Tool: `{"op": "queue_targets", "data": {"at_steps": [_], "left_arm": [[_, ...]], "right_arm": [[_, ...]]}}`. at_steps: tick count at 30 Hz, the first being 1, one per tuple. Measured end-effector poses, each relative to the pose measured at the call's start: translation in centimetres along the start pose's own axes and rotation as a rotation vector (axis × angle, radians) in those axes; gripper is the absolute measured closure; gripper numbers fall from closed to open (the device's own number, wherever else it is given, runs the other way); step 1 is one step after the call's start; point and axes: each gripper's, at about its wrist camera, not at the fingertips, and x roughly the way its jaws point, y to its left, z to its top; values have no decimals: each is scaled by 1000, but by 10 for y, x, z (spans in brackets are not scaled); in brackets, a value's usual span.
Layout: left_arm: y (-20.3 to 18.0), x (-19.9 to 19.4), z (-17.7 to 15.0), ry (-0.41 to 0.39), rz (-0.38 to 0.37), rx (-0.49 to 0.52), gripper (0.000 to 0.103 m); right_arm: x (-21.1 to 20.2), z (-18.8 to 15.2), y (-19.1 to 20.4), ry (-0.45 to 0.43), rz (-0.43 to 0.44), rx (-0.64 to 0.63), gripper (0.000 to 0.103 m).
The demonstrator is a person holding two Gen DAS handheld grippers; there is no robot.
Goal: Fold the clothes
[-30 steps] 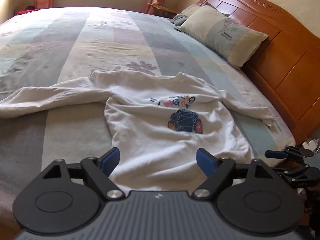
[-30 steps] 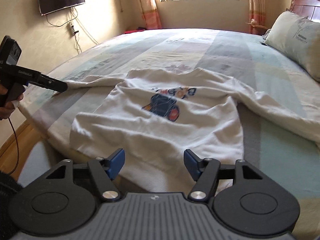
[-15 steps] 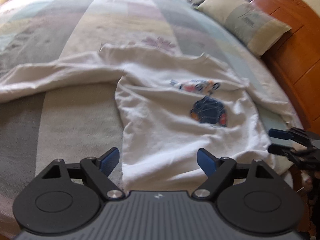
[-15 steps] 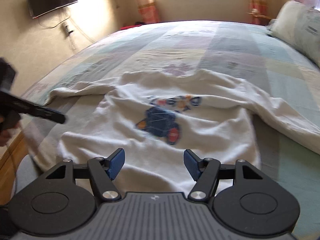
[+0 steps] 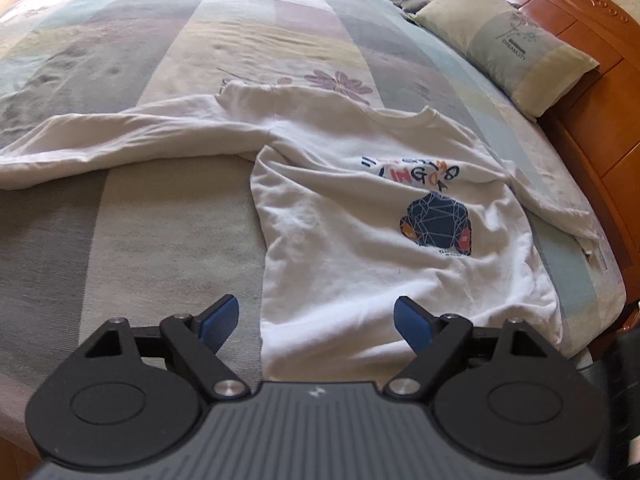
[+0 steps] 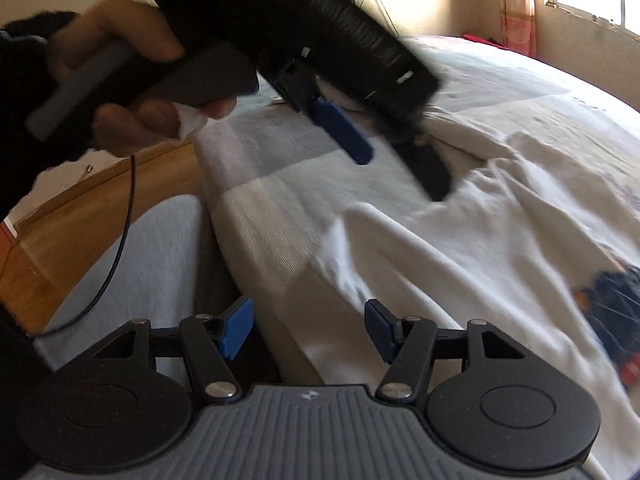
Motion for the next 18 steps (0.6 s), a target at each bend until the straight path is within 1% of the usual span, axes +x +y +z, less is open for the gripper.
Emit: {"op": "queue_targets", "data": {"at_steps": [3,4,5,6,7,8,9,11,15,18], "left_arm": [[4,-4,-1,-12,-2,-4,18],[6,-5,-1,-15,-1,-4,18],[7,-5,-2,-19,-1,-6,18],[9,-5,-2,-21,-2,-7,18],[10,-5,-3,-23,-4,-9,18],[11,-5,-3,-24,-8,-11,18],[12,-4,-4,-25,-11,-13,18],[13,-3,-4,-25,-14,-14,18],[14,-3,-4,-26,-14,-3,18],[15,-1,-2,-20,-16,6,18]], "right_arm": [[18,-2,8,10,-39,-39,36],[20,-3,12,7,-64,-68,38],[21,-3,14,8,-92,-84,43],[22,-2,16,9,-120,-96,55],[20,-1,15,10,-130,-83,69],[19,1,12,10,-135,-64,78],[18,1,9,12,-154,-50,91],[15,3,2,18,-142,-13,92],[4,7,0,21,-41,42,92],[3,9,-3,49,12,77,84]]}}
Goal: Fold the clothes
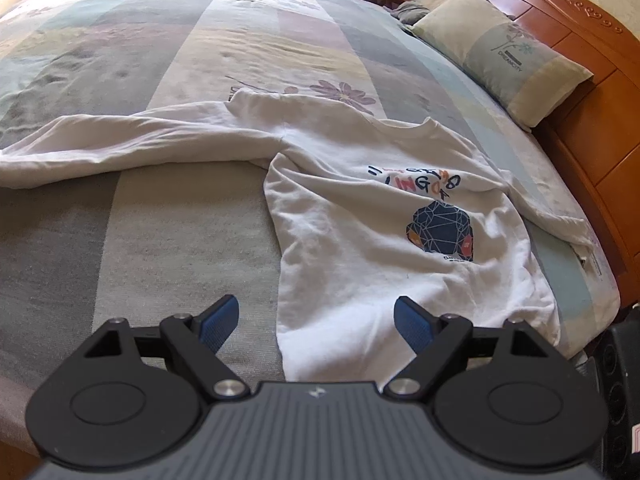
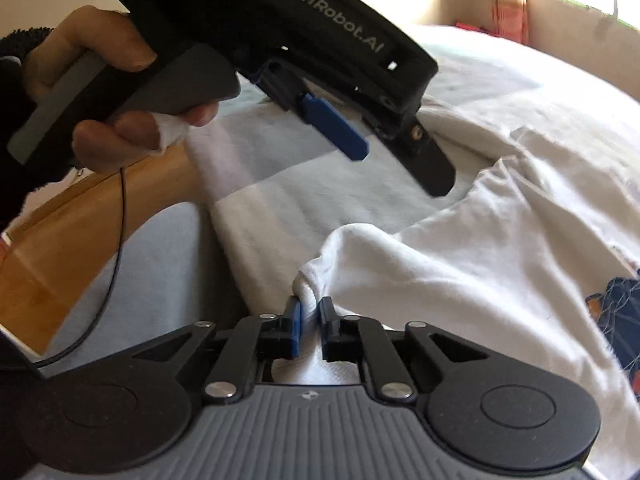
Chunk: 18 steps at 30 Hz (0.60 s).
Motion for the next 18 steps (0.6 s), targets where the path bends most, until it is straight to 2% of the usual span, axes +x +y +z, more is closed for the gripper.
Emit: {"op": "queue_targets", "data": {"at_steps": [3,5,7,14,18], "left_arm": [[0,4,2,9,-3,8,18],[0,7,3,15,-18,12,18],[1,12,7,17,-31,8,18],[10,55,39,-2,-131,-51,18],[16,83,59,-18,-132,-72,19]], "right_arm": [[-10,-2,-5,3,40,30,79],[-23,-4,-9,-16,38,50,72],[-40,-7,-15,-47,1,68,54],[-103,-29,-60,-147,-151,216,52],[-133,-46,-95,-172,-252,321,50]]}}
